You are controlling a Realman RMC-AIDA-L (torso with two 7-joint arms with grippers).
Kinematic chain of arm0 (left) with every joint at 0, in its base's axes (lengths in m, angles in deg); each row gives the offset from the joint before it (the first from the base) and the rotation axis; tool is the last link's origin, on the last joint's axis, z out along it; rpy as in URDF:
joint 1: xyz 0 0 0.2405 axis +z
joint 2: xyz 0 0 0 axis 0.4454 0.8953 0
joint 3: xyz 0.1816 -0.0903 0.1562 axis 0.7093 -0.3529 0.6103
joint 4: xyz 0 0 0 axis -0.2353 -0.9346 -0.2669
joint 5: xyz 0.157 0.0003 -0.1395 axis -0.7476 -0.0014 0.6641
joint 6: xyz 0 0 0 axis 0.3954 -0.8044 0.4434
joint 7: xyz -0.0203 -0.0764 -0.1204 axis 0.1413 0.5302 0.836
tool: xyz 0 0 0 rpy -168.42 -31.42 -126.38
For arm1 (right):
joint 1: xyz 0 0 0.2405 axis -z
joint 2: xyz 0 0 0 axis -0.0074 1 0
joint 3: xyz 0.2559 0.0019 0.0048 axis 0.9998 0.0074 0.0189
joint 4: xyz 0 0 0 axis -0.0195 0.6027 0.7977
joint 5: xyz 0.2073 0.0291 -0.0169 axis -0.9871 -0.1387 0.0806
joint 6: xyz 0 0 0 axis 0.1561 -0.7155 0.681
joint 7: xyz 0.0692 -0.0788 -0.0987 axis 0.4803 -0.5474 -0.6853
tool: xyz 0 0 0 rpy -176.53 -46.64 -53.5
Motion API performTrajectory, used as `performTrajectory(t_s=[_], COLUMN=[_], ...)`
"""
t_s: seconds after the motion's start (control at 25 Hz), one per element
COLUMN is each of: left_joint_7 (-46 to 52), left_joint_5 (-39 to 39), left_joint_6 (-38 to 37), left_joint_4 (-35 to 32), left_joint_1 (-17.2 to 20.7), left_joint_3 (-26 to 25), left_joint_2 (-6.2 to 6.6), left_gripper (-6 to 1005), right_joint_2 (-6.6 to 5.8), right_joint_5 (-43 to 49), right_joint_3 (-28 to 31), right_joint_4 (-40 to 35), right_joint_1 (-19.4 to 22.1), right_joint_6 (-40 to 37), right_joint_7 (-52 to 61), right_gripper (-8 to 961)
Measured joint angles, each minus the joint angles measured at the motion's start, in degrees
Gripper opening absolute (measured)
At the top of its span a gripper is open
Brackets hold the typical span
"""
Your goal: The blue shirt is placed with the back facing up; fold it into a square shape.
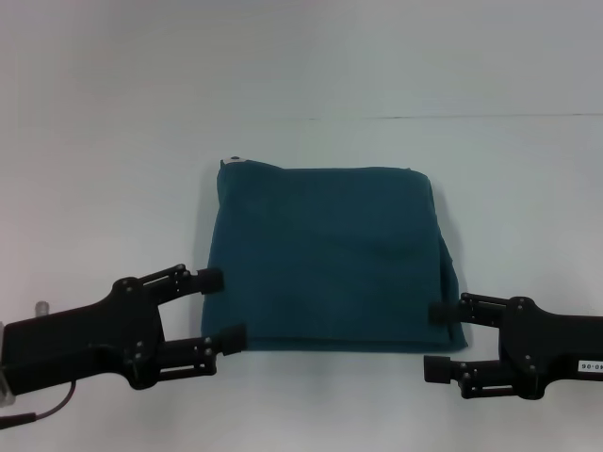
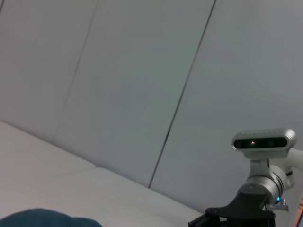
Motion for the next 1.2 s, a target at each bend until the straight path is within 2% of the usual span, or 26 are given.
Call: performTrajectory(t_s=[1.2], left_joint_7=[2.3], left_joint_5=[-0.3], left_joint_6=[-1.6], left_joint_4=[0.0], left_joint_1=[-0.8], left_joint_3=[0.0], left_joint_2=[0.18], left_gripper=[883], right_joint_2=[0.0], right_joint_5=[0.7], right_joint_3=[-0.1], right_joint_4=[0.0], right_joint_1=[-0.6], right_joint_6=[0.3], right_joint_7=[0.6], right_gripper=[916])
